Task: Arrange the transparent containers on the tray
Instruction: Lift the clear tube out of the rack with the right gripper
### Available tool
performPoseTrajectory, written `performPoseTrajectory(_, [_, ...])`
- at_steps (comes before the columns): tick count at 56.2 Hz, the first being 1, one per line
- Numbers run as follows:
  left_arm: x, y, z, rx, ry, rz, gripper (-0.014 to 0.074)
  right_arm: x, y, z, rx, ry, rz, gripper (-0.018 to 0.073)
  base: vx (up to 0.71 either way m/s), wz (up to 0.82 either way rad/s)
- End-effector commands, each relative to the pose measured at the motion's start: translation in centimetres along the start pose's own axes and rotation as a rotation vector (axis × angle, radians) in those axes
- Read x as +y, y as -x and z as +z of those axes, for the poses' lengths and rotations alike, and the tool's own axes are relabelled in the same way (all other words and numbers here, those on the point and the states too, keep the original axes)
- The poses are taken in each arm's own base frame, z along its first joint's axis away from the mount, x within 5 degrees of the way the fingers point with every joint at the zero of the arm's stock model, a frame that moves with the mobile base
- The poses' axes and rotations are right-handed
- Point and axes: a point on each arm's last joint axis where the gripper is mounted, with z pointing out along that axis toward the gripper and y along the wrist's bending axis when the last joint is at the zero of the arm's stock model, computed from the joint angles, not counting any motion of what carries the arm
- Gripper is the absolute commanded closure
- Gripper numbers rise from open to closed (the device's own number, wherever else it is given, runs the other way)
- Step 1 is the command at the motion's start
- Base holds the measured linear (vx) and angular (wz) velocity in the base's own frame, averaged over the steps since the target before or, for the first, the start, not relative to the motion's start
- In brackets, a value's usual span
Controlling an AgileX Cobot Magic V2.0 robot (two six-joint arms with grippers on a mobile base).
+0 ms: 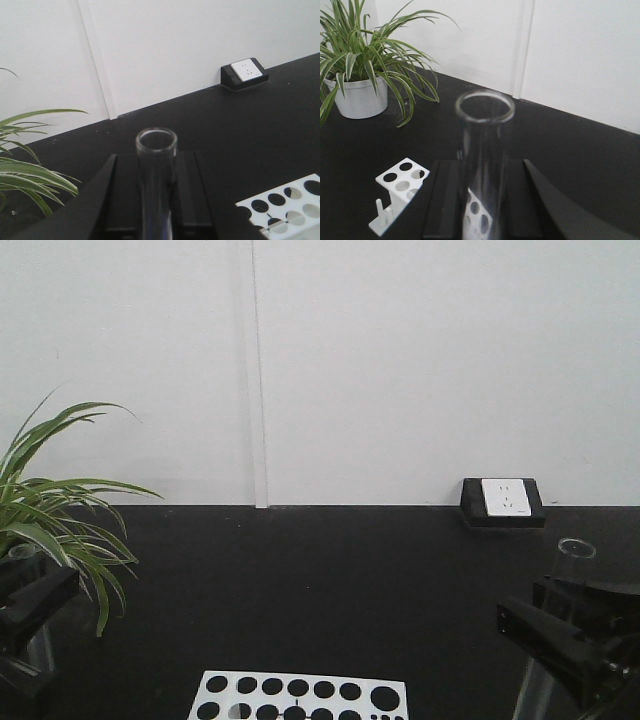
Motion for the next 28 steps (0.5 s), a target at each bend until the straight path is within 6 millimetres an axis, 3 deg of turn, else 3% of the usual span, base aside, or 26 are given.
performPoseTrajectory(1, [-0.2, 1.86, -0.37, -0.106, -0.021, -0.016, 0.0468, -0.05, 1.96, -0.91, -0.137, 0.003, -0.027, 0.0529, 0.0, 0.0])
performPoseTrajectory(28, [-0.2, 1.85, -0.37, -0.105, -0.021, -0.016, 0.0468, -0.06, 1.91, -0.94, -0.131, 0.002, -0.026, 0.0529, 0.0, 0.0])
